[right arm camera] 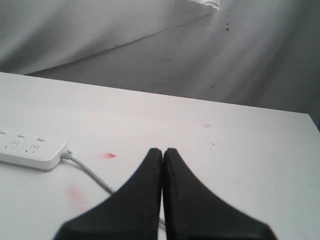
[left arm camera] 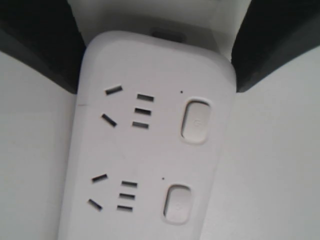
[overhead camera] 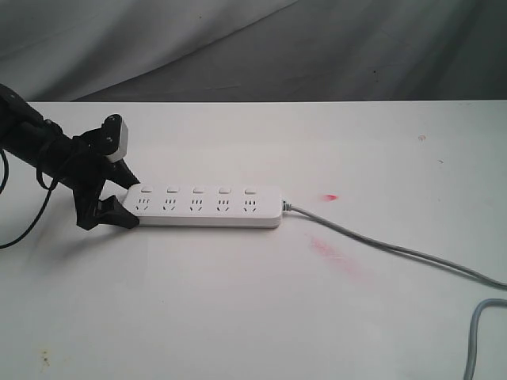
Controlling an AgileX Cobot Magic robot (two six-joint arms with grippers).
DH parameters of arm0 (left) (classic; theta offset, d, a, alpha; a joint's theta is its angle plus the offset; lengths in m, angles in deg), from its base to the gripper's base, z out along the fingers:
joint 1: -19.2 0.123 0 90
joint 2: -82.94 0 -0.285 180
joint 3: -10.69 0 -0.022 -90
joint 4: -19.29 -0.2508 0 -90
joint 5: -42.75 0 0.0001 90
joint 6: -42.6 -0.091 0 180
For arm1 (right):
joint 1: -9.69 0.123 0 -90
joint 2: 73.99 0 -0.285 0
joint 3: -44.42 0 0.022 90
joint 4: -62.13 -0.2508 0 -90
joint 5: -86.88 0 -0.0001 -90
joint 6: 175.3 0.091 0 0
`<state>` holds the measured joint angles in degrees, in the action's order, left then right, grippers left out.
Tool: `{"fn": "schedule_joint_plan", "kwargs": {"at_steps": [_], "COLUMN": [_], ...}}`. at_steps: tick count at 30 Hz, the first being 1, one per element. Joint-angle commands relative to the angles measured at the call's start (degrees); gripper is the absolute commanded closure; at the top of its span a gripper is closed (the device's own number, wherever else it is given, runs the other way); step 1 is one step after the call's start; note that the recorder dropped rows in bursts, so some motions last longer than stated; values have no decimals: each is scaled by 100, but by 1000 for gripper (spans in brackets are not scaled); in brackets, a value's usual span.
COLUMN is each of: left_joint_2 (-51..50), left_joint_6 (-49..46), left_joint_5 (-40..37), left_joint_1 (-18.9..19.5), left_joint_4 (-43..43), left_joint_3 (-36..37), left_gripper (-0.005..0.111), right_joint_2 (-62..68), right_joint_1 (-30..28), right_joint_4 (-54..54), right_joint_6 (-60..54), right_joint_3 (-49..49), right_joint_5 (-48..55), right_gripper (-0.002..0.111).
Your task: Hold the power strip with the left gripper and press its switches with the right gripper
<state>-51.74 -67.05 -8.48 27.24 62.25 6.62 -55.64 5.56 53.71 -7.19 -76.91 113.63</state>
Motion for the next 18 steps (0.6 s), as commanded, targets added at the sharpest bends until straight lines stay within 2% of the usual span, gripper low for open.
{"fn": "schedule_joint_plan", "kwargs": {"at_steps": [1, 7, 9, 14, 18], "left_joint_2": [14, 14, 14, 14, 14], "left_joint_6": [-3, -3, -3, -3, -3], "left_joint_5": [17, 17, 17, 17, 17], "left_joint_1": [2, 2, 2, 2, 2], "left_joint_4": [47, 47, 47, 47, 47], "left_joint_3": [-31, -31, -31, -31, -31], "left_gripper": [49, 49, 49, 49, 49], "right_joint_2": [1287, 3000, 3478, 4491, 5398], "right_joint_1": [-39, -39, 58, 889, 1484], "right_joint_4": [-6, -1001, -1181, -1144, -1207], "right_joint_6": [33, 33, 33, -70, -800], "right_joint_3": [-1302, -2522, -2764, -3184, -3672], "right_joint_5": [801, 1610, 1586, 1898, 1965], "right_gripper": [108, 108, 108, 108, 108]}}
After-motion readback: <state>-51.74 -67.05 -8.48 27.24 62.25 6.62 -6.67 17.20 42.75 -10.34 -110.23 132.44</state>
